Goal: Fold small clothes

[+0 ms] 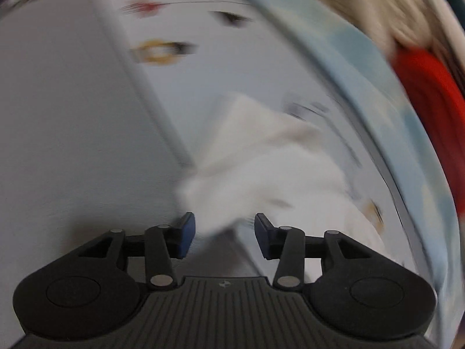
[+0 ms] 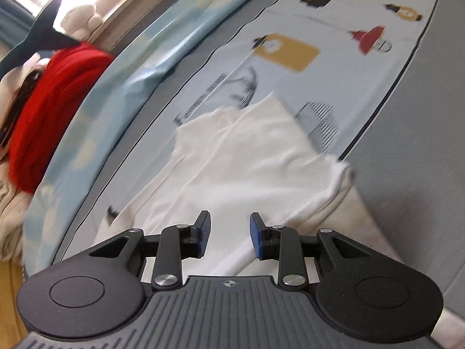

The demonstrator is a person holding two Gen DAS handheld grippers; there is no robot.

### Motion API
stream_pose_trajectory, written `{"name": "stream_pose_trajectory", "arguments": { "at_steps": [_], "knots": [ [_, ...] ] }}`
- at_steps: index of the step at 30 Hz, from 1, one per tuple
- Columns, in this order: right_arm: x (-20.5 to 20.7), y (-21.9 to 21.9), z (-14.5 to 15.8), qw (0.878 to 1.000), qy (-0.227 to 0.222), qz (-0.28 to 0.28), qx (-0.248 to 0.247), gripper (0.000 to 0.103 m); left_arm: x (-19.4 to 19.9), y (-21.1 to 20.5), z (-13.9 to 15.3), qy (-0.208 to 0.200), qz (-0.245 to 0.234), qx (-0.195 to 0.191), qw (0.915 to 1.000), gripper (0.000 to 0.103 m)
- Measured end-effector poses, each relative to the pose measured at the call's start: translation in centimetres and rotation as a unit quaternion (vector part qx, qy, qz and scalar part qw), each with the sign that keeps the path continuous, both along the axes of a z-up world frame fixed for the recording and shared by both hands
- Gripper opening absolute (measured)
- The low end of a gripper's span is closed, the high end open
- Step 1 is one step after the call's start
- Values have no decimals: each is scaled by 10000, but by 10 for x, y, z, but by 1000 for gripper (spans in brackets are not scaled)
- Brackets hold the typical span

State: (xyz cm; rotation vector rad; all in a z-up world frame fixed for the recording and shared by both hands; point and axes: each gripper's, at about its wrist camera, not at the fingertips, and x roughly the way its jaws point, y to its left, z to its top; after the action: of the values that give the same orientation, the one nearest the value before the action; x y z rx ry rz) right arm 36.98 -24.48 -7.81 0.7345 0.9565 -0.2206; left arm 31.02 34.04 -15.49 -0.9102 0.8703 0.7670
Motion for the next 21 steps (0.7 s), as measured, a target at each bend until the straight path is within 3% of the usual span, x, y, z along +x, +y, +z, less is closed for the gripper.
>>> {"name": "stream_pose_trajectory", "arguments": {
  "at_steps": [3,5,6,7,8,9,11,12,13,14,15,16,17,18,19,21],
  "knots": [
    [0,9,0,9999,124,65,41,31,-10,20,-16,-271,288,-430,9983,48],
    [2,15,1,9998,149,97,53,31,-6,20,-22,-282,113,-397,9987,45],
    [2,18,2,9998,147,121,54,31,-2,21,-26,-268,-76,-332,9991,39],
    [1,22,3,9998,141,144,52,31,3,21,-30,-249,-284,-232,9990,31],
    [1,26,5,9998,135,160,47,31,8,19,-30,-153,-549,-49,9984,9],
    [2,29,5,9997,134,175,43,31,8,20,-31,-39,-783,87,9969,3],
    [6,35,4,9997,146,196,31,31,11,25,-24,166,-1231,334,9917,3],
    [6,36,4,9997,153,203,22,31,9,28,-15,351,-1345,676,9880,3],
    [7,38,4,9996,161,211,20,31,4,33,-2,589,-1290,1252,9819,3],
    [7,39,4,9996,168,220,17,31,-2,43,15,962,-1032,2155,9663,3],
    [7,40,3,9996,173,226,7,31,-11,52,29,1244,-655,2817,9492,11],
    [7,41,4,9996,180,227,-15,31,-20,63,42,1357,-202,3268,9351,19],
    [7,41,4,9996,185,228,-36,31,-35,76,56,1216,320,3518,9276,39],
    [7,42,4,9995,181,234,-50,31,-49,84,65,930,571,3504,9302,50],
    [8,42,5,9995,166,243,-71,31,-61,93,69,543,714,3319,9390,50],
    [7,43,7,9995,129,258,-134,31,-72,105,62,197,730,2761,9582,50]
  ]
}}
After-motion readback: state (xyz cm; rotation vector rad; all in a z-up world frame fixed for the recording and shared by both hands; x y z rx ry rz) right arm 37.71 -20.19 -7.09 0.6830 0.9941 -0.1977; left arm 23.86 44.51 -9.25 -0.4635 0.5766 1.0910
